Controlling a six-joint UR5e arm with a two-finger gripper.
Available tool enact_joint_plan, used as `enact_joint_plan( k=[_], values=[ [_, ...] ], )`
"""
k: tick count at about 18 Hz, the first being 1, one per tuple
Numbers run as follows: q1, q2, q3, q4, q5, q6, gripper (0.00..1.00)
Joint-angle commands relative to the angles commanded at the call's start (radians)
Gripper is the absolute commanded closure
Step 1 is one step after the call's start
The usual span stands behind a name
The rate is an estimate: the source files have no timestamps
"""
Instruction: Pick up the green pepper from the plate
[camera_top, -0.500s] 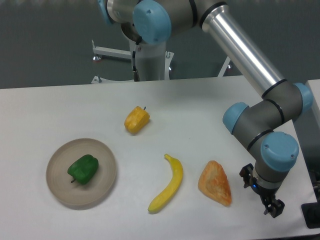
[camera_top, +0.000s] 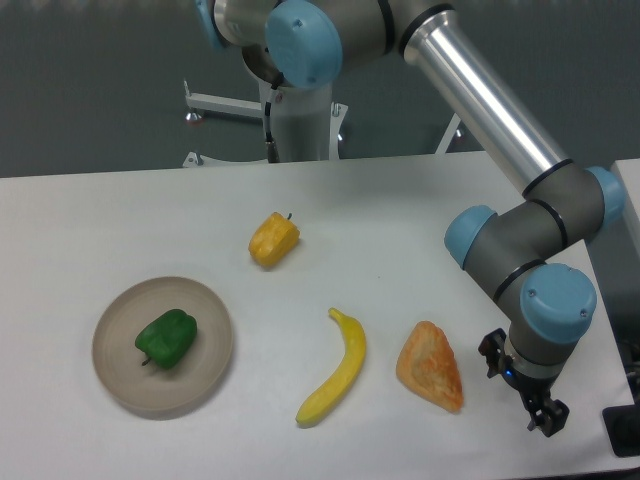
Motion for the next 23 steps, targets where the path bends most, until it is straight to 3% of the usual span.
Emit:
enact_joint_plan(
  k=[5,10,15,20,23],
  values=[
    [-0.024,0.027,-0.031,-0.002,-0.012,-0.040,0.00],
    [-0.061,0.123,-0.155,-0.002,-0.087,-0.172,0.00],
    [-0.101,0.264,-0.346,0.005,-0.159,-0.334,0.00],
    [-0.164,0.438,-0.595,0.118,-0.274,-0.612,0.00],
    [-0.210,0.509,-0.701,0.156,-0.325,-0.747,0.00]
  ],
)
